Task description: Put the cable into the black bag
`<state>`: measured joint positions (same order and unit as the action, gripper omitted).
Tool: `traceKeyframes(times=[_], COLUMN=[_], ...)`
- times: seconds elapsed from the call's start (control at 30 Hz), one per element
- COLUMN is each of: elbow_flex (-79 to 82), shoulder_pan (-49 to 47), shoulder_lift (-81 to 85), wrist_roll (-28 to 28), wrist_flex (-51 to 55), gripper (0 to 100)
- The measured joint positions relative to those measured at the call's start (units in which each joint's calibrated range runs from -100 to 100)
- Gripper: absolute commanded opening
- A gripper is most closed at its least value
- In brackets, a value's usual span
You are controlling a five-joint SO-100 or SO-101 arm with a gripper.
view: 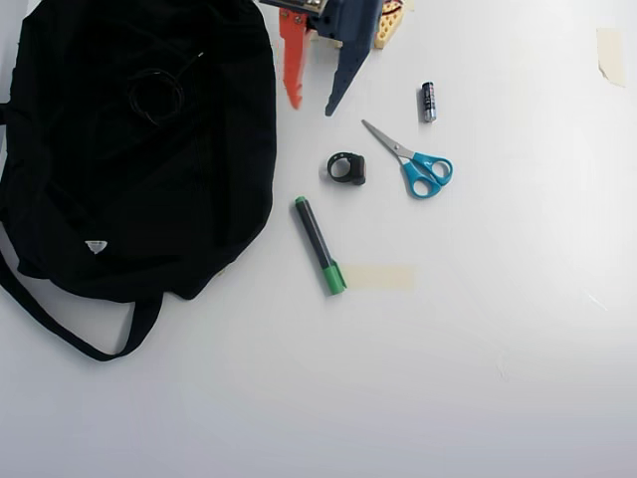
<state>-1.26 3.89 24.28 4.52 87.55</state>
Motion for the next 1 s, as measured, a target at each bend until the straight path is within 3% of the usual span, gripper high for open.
traceKeyframes(times=[0.6, 1.0], elbow_flex=[28.1, 56.1], shoulder_pan=[-7.0, -11.1], shoulder_lift=[21.9, 34.6], wrist_roll=[0.5, 0.5], wrist_flex=[-4.6, -18.3], gripper=[3, 3])
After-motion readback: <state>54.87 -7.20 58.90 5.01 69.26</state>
